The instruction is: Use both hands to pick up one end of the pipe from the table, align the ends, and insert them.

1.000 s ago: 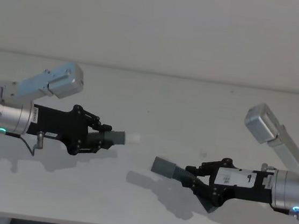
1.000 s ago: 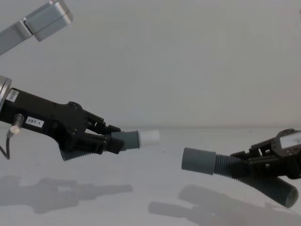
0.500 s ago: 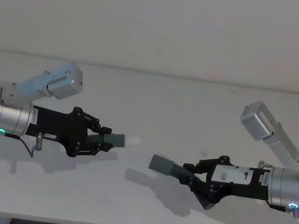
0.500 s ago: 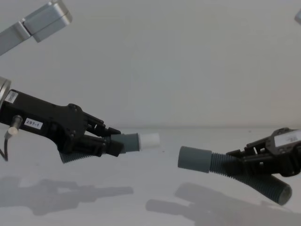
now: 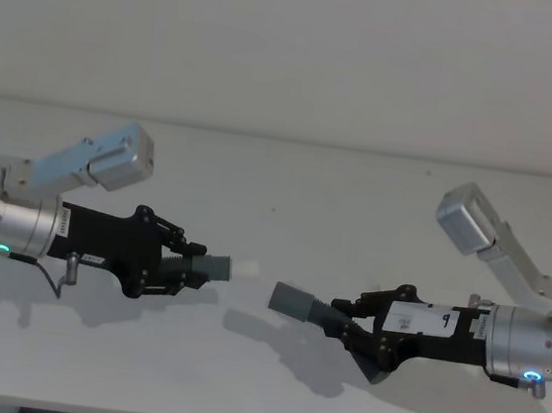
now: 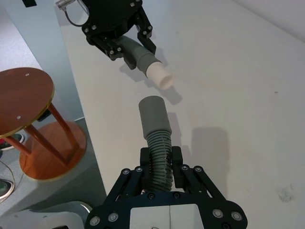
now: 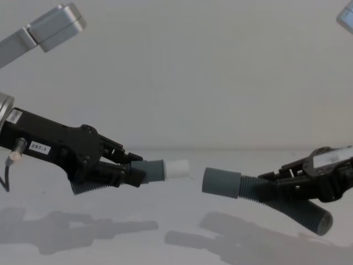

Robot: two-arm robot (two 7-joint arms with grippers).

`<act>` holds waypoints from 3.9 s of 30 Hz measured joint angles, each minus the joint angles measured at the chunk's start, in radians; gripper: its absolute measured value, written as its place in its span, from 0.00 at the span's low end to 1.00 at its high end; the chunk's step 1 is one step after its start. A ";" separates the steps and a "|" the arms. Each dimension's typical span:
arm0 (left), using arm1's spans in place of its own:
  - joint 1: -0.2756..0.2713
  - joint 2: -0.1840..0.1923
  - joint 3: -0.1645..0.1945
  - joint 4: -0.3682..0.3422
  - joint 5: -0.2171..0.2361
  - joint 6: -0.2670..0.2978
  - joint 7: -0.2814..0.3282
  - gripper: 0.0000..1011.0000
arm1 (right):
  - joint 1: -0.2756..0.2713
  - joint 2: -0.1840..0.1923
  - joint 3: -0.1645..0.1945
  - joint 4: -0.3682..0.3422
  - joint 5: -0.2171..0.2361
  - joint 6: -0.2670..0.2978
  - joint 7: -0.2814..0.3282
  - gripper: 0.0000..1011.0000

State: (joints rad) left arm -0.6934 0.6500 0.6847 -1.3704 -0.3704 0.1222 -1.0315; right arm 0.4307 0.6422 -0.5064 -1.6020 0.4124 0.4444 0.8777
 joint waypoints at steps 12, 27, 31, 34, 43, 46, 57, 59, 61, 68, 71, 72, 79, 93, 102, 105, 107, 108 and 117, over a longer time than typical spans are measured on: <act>-0.009 0.001 0.015 0.003 -0.004 0.002 -0.005 0.35 | 0.023 -0.011 -0.021 0.018 0.004 -0.001 0.003 0.26; -0.017 0.005 0.032 0.008 -0.011 0.002 -0.011 0.35 | 0.050 -0.020 -0.047 0.036 0.005 0.003 0.006 0.26; -0.018 0.006 0.036 0.011 -0.014 0.000 -0.012 0.35 | 0.058 -0.023 -0.057 0.042 0.004 0.005 0.006 0.26; -0.020 0.007 0.039 0.013 -0.015 -0.001 -0.014 0.35 | 0.062 -0.025 -0.061 0.046 0.004 0.006 0.005 0.26; -0.027 0.009 0.049 0.018 -0.015 -0.005 -0.017 0.35 | 0.071 -0.029 -0.070 0.053 0.004 0.006 -0.003 0.26; -0.030 0.010 0.053 0.021 -0.015 -0.007 -0.018 0.35 | 0.074 -0.031 -0.074 0.056 0.004 0.006 -0.008 0.26; -0.037 0.011 0.066 0.027 -0.011 -0.014 -0.012 0.35 | 0.083 -0.037 -0.081 0.068 0.011 0.006 -0.020 0.26; -0.038 0.011 0.067 0.028 -0.010 -0.015 -0.008 0.35 | 0.085 -0.038 -0.083 0.071 0.013 0.006 -0.021 0.26; -0.040 0.011 0.069 0.029 -0.007 -0.016 -0.002 0.35 | 0.087 -0.038 -0.085 0.073 0.015 0.006 -0.023 0.26; -0.044 0.008 0.075 0.037 0.002 -0.018 0.017 0.35 | 0.092 -0.038 -0.090 0.079 0.019 0.005 -0.026 0.26; -0.046 0.007 0.078 0.040 0.004 -0.018 0.024 0.35 | 0.093 -0.036 -0.092 0.081 0.021 0.005 -0.027 0.26; -0.047 0.006 0.080 0.042 0.005 -0.019 0.026 0.35 | 0.094 -0.036 -0.093 0.081 0.021 0.004 -0.027 0.26; -0.053 0.002 0.088 0.047 0.007 -0.021 0.031 0.35 | 0.097 -0.034 -0.098 0.086 0.026 0.001 -0.029 0.26; -0.059 -0.002 0.104 0.049 0.007 -0.024 0.039 0.35 | 0.101 -0.030 -0.105 0.094 0.037 -0.010 -0.037 0.26; -0.060 0.001 0.110 0.042 0.007 -0.022 0.047 0.35 | 0.102 -0.024 -0.109 0.095 0.044 -0.012 -0.041 0.26; -0.059 0.003 0.111 0.038 0.007 -0.021 0.052 0.35 | 0.102 -0.020 -0.110 0.095 0.047 -0.012 -0.042 0.26; -0.059 0.004 0.111 0.036 0.007 -0.020 0.053 0.35 | 0.102 -0.017 -0.110 0.096 0.049 -0.012 -0.043 0.26; -0.058 0.004 0.111 0.035 0.007 -0.019 0.055 0.35 | 0.102 -0.015 -0.110 0.096 0.050 -0.012 -0.043 0.26; -0.059 0.005 0.114 0.032 0.012 -0.017 0.058 0.35 | 0.101 -0.003 -0.112 0.096 0.058 -0.011 -0.046 0.26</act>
State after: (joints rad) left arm -0.7524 0.6548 0.7984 -1.3384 -0.3580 0.1055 -0.9734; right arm 0.5319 0.6395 -0.6188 -1.5065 0.4707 0.4331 0.8317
